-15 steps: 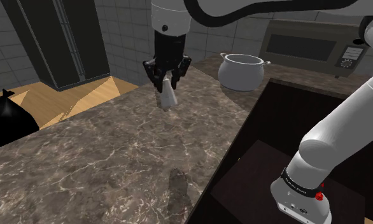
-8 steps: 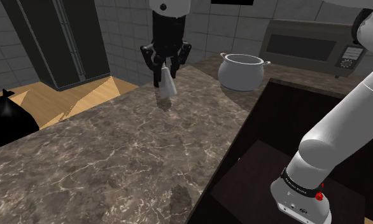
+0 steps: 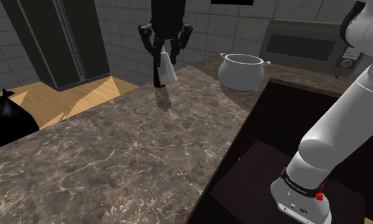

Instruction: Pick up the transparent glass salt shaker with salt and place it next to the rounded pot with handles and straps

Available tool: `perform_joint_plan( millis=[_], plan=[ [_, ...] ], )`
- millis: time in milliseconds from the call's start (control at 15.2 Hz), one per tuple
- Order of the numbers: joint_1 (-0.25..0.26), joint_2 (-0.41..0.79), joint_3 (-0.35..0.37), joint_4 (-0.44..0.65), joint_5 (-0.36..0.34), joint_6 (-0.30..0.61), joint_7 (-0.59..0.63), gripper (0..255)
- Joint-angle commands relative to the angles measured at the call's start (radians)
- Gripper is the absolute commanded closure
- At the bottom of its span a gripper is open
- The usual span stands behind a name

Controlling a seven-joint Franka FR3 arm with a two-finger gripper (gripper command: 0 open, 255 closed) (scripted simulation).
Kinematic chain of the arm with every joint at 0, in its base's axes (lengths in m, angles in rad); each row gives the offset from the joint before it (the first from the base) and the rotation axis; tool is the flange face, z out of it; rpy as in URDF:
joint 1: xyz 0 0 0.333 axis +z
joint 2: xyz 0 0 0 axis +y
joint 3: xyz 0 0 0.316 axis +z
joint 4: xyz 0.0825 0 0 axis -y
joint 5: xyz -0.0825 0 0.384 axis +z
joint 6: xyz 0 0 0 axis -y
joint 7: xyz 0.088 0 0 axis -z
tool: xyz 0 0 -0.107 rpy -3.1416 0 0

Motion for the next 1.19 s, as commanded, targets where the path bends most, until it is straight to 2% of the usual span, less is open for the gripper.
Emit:
perform_joint_plan(
  millis=[0, 396, 726, 1122],
  plan=[
    [0.001, 0.019, 0.009, 0.044, -0.015, -0.032, 0.006, 255],
    [0.013, 0.087, 0.042, 0.175, -0.07, -0.122, 0.03, 255],
    [-0.058, -0.033, -0.089, 0.065, 0.033, -0.073, -0.148, 255],
    [-0.108, -0.098, -0.222, -0.013, 0.082, -0.036, -0.325, 255]
  ],
)
